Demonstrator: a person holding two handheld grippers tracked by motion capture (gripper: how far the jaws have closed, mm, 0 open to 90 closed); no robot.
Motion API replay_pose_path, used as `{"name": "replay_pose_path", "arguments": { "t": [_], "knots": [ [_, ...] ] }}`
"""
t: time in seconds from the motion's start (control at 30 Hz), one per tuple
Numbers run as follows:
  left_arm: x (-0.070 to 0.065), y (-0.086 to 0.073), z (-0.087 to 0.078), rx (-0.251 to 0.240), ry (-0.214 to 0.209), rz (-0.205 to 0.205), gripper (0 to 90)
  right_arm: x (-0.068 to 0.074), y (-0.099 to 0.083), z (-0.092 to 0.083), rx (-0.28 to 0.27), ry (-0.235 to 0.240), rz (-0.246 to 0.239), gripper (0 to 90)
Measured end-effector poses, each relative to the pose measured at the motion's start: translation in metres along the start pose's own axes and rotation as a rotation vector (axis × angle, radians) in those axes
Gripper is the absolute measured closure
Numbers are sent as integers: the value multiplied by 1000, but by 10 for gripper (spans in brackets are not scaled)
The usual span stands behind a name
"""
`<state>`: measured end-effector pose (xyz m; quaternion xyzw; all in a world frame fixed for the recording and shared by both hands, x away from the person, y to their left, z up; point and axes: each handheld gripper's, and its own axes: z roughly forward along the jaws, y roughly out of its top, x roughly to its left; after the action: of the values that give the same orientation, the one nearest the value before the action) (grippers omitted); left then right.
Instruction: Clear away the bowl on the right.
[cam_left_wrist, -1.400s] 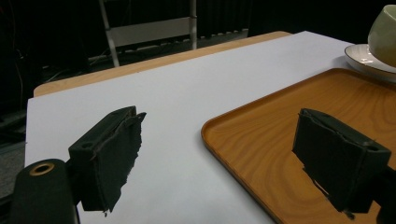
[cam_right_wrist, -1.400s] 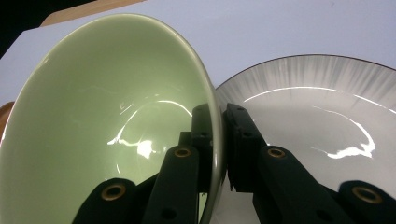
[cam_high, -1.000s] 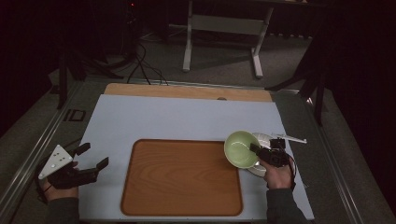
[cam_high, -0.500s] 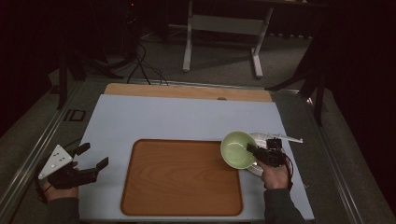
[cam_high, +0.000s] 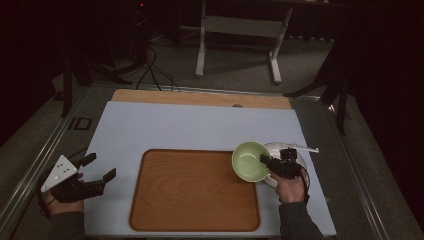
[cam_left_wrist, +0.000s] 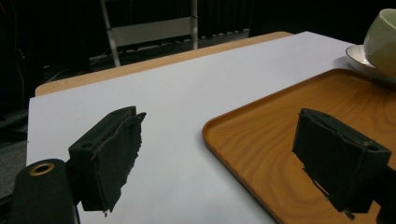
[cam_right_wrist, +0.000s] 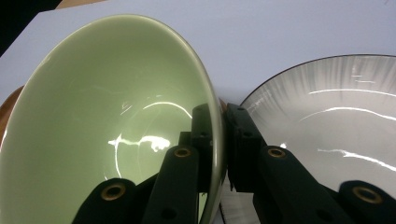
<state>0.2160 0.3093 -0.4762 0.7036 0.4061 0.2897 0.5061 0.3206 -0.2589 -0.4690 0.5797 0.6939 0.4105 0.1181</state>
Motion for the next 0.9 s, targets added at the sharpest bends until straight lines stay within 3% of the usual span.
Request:
{"name": "replay_pose_path", "arguments": {
  "t": [0.9],
  "knots": [
    [0,0,-1,-1,1,1,152,20,-3,10,25,20,-48,826]
  ]
}}
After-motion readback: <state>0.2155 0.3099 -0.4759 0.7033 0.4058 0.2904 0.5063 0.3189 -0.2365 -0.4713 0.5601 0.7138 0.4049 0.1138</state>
